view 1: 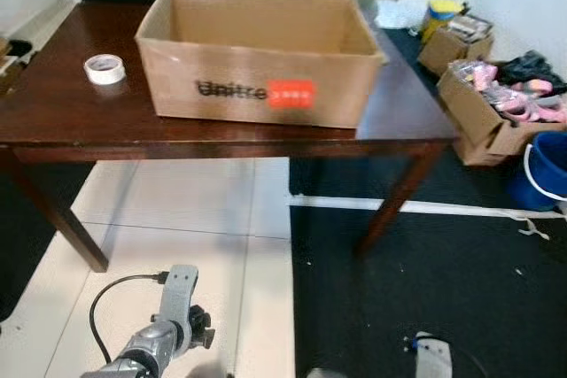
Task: Picking trash to rubbish bin
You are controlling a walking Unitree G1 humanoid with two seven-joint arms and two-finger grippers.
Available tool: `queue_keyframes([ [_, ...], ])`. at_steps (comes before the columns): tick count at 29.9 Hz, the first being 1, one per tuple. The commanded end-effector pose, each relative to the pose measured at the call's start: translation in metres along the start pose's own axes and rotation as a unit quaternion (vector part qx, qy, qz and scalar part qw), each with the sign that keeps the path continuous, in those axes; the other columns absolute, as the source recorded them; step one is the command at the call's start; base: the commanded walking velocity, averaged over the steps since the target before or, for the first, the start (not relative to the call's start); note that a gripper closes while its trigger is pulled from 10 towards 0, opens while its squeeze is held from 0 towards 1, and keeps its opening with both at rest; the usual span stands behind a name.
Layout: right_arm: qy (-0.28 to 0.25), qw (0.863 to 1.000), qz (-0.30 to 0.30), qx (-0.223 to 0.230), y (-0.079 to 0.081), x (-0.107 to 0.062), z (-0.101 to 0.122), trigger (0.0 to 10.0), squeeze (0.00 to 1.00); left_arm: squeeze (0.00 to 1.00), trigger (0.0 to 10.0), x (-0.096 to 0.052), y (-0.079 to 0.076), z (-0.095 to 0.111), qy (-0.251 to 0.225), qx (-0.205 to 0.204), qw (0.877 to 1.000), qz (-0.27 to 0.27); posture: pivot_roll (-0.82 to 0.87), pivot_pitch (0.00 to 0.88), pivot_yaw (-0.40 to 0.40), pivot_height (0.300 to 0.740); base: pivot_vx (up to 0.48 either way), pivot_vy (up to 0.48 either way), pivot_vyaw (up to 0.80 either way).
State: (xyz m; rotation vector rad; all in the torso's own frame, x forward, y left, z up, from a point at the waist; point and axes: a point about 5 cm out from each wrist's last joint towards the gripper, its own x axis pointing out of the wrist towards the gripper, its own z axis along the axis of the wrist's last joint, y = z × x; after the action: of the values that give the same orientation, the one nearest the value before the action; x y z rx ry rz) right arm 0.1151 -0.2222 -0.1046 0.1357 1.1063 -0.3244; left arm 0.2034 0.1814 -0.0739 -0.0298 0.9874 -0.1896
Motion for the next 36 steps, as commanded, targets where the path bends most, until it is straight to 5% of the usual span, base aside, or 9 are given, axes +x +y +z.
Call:
queue_keyframes([
  [1, 0.012, 1.0, -0.008, 0.001, -0.0059, -0.0012, -0.0069, 10.0, 0.0, 0.0, 10.0, 0.001, -0.0038, -0.0008, 0.003, 0.006, 1.0, -0.004, 0.07, 0.041, -0.045, 0.74, 0.277, 0.0, 0.0],
  [18, 0.011, 1.0, -0.003, -0.003, -0.0048, -0.0014, -0.0077, 10.0, 0.0, 0.0, 10.0, 0.001, -0.005, -0.0044, 0.003, -0.006, 1.0, -0.002, 0.07, 0.053, -0.05, 0.74, 0.093, 0.0, 0.0],
  [36, 0.01, 1.0, 0.0, -0.005, -0.003, -0.0012, -0.0073, 10.0, 0.0, 0.0, 10.0, 0.0016, -0.0071, -0.0029, 0.001, -0.009, 1.0, -0.006, 0.07, 0.053, -0.05, 0.74, 0.0, -0.42, 0.0],
])
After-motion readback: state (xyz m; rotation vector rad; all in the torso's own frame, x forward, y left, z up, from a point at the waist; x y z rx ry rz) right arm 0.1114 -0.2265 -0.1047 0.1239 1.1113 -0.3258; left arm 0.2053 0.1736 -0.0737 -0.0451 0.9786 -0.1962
